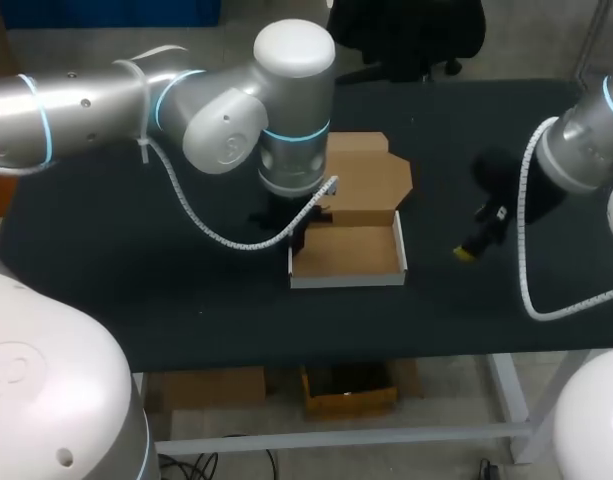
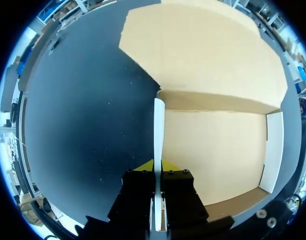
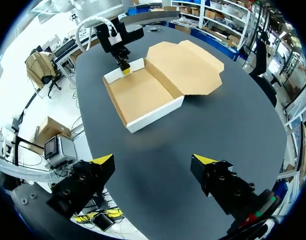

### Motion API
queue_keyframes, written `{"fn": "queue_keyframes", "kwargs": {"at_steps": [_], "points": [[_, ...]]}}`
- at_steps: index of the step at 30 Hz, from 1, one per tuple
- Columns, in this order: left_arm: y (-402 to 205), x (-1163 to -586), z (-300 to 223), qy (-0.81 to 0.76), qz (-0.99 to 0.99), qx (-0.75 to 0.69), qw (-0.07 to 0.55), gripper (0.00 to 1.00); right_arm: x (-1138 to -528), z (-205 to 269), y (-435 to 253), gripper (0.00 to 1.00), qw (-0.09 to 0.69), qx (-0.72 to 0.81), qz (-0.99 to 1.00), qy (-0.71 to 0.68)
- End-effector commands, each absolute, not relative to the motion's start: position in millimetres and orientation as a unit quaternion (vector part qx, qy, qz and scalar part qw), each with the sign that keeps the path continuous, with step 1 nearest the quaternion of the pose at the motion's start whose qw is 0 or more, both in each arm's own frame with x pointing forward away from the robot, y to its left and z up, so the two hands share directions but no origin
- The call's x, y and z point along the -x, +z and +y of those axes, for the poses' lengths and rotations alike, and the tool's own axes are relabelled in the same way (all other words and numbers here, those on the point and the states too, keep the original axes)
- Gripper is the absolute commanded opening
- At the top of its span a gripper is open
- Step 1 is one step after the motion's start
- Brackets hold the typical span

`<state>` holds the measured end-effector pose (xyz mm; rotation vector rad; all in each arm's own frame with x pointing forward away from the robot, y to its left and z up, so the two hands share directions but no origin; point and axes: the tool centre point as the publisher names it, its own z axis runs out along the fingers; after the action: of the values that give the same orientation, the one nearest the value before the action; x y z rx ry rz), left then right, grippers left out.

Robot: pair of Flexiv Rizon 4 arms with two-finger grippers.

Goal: Assemble the packaging by folding the flat box into shape, placing the metal phone stand inside, and closing the box properly

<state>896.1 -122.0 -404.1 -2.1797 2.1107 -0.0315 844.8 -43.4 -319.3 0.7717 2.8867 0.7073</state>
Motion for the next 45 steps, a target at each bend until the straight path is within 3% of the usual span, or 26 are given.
{"fn": "queue_keyframes", "kwargs": {"at_steps": [1, 25, 43, 45], "points": [[-404.8, -895.8, -125.9, 0.002, 0.693, 0.718, 0.07, 0.0, -836.3, -58.0, -309.1, 1.0, 0.016, -0.219, 0.944, 0.248], [-409.9, -895.2, -120.6, 0.063, 0.692, 0.708, 0.128, 0.0, -822.4, -75.0, -300.2, 1.0, 0.032, -0.136, 0.956, 0.257], [-403.6, -892.1, -110.5, -0.012, 0.702, 0.711, 0.051, 0.0, -820.3, -76.5, -301.8, 1.0, 0.03, -0.145, 0.957, 0.248], [-403.0, -891.6, -110.2, -0.017, 0.701, 0.711, 0.048, 0.06, -820.3, -76.2, -302.1, 1.0, 0.03, -0.146, 0.958, 0.247]]}}
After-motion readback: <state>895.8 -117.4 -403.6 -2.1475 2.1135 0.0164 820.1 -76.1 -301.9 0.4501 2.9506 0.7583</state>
